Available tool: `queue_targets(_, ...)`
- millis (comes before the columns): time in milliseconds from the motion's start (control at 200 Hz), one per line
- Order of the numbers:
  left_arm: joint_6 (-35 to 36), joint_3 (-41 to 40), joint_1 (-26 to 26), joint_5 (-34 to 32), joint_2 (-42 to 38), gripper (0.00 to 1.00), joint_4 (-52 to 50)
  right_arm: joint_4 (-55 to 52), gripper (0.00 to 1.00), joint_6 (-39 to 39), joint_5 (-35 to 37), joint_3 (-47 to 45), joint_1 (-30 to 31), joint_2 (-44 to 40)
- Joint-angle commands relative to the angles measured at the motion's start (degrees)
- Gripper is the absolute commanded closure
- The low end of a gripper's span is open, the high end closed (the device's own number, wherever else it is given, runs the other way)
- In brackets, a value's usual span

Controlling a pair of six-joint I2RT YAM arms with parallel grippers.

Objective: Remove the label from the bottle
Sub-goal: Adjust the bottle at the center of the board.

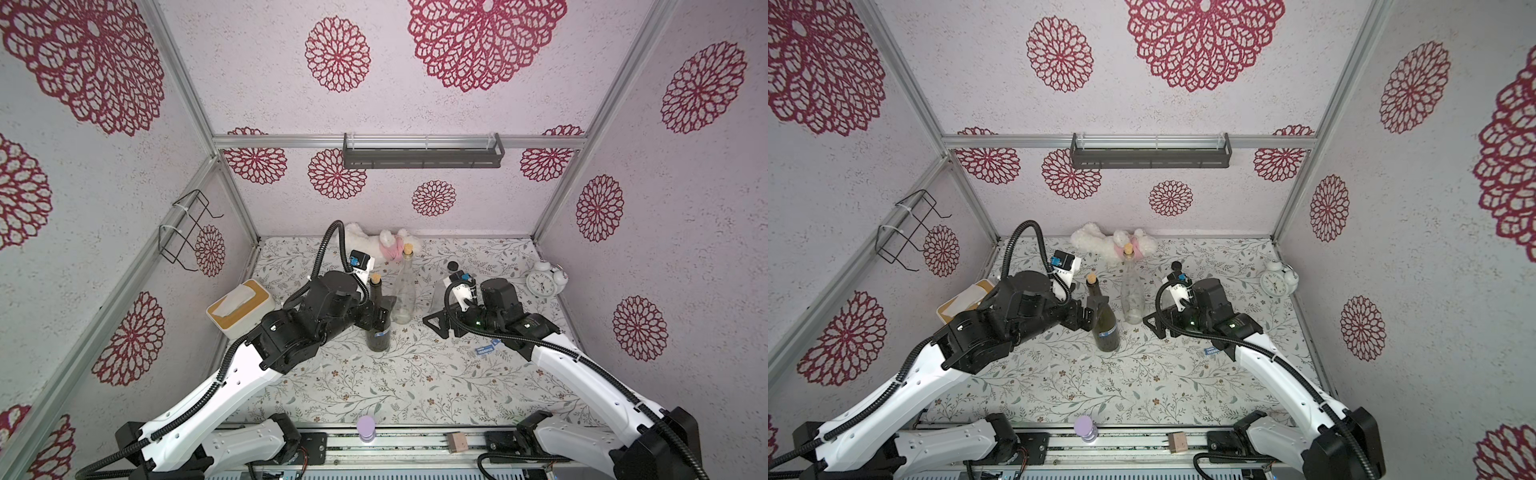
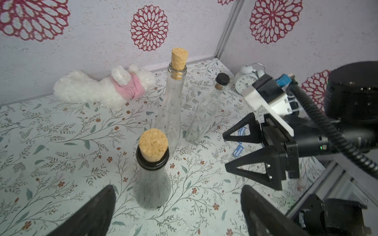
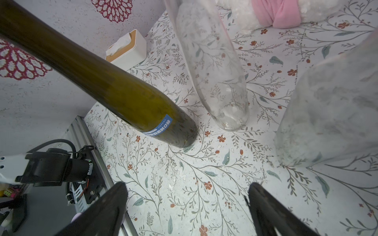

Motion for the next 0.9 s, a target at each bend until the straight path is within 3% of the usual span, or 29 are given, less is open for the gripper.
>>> queue_targets(0,6.77,-2.12,3.55,11.45,-1.21,0.03,0.92,0.88,0.05,3.61,0.65,-0.65,-0.29,-2.52)
queue_targets(105,8.83,-3.34,6.65,15.2,-0.81,0.03,1.33,0.36,0.06,5.04,3.57,-1.47,0.63,-3.4)
queue_targets(355,9.19,-6.46,13.18,22.19,0.9,0.01,6.59,3.12,0.09,7.77,12.33,-2.13,9.32,-2.78)
queue_targets(641,9.8,-6.55,14.93,25.52,4.17,0.04,9.32,7.57,0.12,9.1,20.29,-2.22,17.55,1.54)
queue_targets(896,10.58,-7.66,15.21,26.1,5.15,0.09,11.85,8.93,0.13,9.16,20.61,-1.74,18.17,3.26)
